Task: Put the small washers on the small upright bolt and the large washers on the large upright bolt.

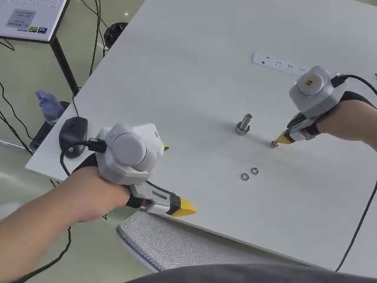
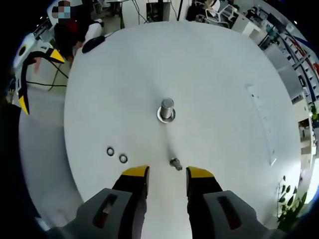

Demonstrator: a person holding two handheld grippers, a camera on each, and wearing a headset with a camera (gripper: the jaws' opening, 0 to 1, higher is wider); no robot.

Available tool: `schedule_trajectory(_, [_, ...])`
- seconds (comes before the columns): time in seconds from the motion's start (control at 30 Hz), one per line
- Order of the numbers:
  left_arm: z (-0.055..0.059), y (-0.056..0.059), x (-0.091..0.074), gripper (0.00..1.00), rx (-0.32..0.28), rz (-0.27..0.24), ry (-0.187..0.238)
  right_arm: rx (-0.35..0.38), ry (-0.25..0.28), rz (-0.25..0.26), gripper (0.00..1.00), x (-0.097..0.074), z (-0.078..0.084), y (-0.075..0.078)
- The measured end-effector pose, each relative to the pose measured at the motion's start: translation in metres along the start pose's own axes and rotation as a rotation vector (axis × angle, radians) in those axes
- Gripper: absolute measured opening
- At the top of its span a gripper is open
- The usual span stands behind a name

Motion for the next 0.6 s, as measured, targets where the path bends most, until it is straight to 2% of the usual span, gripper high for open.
schedule_trajectory(0.37, [-0.001, -0.008, 0.002, 0.95, 0.021, -0.023, 0.021, -0.016, 0.005, -0.021, 0.33, -0.005, -0.001, -0.032])
schedule_trajectory(0.6, [-0.008, -0.007, 0.006, 0.95, 0.033, -0.024, 0.045, -0.009, 0.026, -0.026, 0.32, -0.009, 0.0, -0.046])
Point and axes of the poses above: the centre of the closed fingertips' face, and the gripper's own axes: x roughly forward along the fingers, y roughly to its right, z roughly out of its underside, the point moved 3 cm from there along -x, roughly backward along the fingers, and after that the axes turned 3 degrees about -x, right-handed, at the moved point
